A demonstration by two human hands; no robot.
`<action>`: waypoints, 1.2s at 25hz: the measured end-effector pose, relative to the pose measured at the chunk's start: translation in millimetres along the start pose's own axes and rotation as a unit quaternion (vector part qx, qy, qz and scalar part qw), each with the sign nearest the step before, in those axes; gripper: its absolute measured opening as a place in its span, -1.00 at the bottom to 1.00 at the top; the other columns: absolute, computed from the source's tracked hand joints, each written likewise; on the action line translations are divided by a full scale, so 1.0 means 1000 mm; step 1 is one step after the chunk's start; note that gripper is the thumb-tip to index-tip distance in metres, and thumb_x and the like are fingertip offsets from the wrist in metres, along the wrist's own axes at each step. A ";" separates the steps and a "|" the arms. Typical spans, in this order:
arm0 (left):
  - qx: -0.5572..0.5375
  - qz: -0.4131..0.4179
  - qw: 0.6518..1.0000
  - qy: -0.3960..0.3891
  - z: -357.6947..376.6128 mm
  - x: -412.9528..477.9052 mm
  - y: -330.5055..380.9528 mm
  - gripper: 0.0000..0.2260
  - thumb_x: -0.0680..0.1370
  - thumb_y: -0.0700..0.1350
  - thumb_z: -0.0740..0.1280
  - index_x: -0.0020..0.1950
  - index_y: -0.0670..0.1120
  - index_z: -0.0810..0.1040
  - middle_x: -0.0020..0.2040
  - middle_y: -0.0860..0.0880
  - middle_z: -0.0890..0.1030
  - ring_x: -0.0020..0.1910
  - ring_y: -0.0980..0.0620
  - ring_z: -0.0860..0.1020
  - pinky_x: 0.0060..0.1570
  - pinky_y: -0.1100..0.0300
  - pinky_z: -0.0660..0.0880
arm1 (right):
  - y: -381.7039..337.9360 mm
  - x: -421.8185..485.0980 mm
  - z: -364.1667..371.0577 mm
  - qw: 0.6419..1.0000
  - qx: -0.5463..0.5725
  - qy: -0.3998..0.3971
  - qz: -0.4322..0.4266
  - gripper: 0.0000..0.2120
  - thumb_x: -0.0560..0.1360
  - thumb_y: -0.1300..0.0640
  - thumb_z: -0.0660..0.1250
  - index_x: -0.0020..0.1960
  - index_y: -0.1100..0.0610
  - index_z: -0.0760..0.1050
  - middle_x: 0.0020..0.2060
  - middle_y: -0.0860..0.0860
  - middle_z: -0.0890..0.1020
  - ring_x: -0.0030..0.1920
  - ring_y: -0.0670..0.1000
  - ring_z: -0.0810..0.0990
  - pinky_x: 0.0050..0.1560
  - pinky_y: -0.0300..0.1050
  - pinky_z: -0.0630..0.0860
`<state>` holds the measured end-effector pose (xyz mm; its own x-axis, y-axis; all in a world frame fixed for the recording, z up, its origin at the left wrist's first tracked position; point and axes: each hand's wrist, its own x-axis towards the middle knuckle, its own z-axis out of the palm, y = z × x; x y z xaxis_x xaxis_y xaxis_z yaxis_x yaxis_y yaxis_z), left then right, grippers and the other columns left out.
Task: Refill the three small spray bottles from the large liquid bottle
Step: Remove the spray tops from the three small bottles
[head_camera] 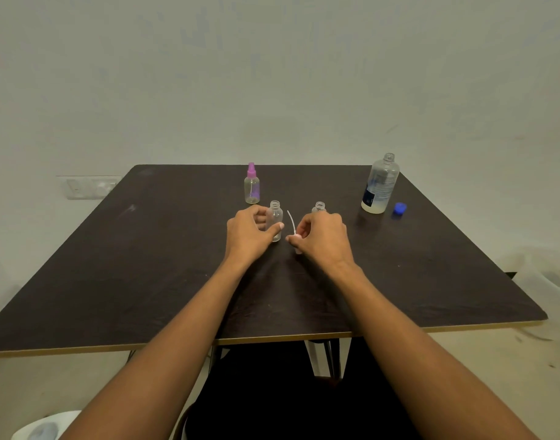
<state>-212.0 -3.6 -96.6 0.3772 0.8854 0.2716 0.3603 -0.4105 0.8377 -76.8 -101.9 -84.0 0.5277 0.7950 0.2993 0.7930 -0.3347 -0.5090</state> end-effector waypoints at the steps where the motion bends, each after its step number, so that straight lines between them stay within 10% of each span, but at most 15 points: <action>1: 0.000 0.002 1.000 -0.001 0.002 0.001 -0.001 -0.63 0.45 -0.01 0.62 0.21 -0.04 0.67 0.04 0.05 0.75 -0.04 0.20 0.70 0.05 0.28 0.62 | 0.000 0.000 0.005 1.000 -0.007 -0.005 0.003 -0.78 0.40 -0.08 0.62 -0.19 0.03 0.66 -0.31 -0.08 0.68 -0.11 -0.02 0.68 -0.02 -0.05 0.66; 30: -0.008 -0.021 0.999 -0.035 0.013 0.010 -0.011 -0.52 0.40 -0.01 0.65 0.26 -0.08 0.64 0.11 0.01 0.74 0.00 0.15 0.72 0.16 0.10 0.65 | -0.004 0.000 0.015 0.999 -0.034 -0.010 0.023 -0.73 0.41 -0.16 0.58 -0.14 0.02 0.67 -0.27 -0.06 0.69 -0.12 -0.01 0.69 -0.05 0.04 0.69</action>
<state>-201.7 6.8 -109.7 0.4211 0.8842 0.2023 0.3637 -0.3689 0.8553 -84.4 -93.3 -94.5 0.5579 0.7878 0.2611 0.7877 -0.4037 -0.4653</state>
